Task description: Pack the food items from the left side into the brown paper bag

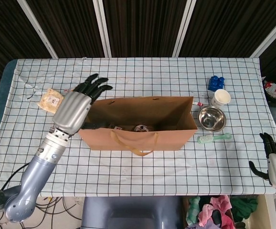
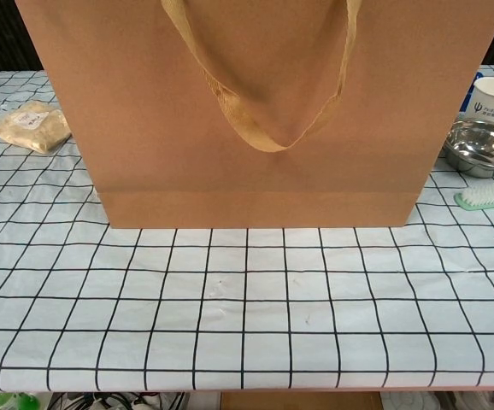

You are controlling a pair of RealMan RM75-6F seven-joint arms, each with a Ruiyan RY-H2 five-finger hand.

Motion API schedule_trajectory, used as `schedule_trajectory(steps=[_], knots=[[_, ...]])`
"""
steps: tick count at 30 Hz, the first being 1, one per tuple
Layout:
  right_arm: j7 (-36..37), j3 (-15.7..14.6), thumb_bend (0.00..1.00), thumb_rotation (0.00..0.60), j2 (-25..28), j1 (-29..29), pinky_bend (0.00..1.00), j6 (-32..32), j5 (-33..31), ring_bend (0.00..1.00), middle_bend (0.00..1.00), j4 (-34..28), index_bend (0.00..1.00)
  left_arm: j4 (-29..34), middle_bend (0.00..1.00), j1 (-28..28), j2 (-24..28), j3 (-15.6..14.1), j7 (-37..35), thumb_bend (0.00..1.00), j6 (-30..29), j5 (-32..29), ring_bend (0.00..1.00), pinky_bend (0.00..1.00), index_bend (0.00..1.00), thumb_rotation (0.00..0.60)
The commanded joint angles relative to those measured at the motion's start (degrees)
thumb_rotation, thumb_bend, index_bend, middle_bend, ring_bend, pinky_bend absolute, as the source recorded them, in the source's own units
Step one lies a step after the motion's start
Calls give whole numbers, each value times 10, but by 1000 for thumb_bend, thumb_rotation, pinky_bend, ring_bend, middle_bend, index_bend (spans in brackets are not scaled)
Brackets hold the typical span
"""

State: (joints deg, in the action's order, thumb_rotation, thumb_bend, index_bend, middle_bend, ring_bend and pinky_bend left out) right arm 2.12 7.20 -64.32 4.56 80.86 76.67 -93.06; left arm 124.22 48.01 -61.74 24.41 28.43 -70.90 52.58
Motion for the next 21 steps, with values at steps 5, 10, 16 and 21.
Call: schedule_trajectory(steps=[5, 10, 16, 21], knots=[[1, 0, 272, 600, 0, -1, 271, 0, -2, 141, 41, -1, 29, -70, 138, -46, -2, 7, -62, 84, -72, 26, 6, 223, 208, 600], [0, 1, 272, 600, 0, -1, 271, 0, -3, 141, 42, -1, 29, -106, 125, -68, 14, 0, -104, 103, -61, 33, 0, 225, 183, 600], [0, 2, 272, 600, 0, -2, 271, 6, -1, 141, 42, -1, 29, -251, 138, -90, -55, -58, -56, 103, -120, 98, 0, 226, 188, 600], [2, 2, 272, 600, -1, -2, 271, 4, -1, 141, 42, 0, 29, -340, 139, -99, -104, -77, -61, 101, -116, 93, 0, 225, 190, 600]])
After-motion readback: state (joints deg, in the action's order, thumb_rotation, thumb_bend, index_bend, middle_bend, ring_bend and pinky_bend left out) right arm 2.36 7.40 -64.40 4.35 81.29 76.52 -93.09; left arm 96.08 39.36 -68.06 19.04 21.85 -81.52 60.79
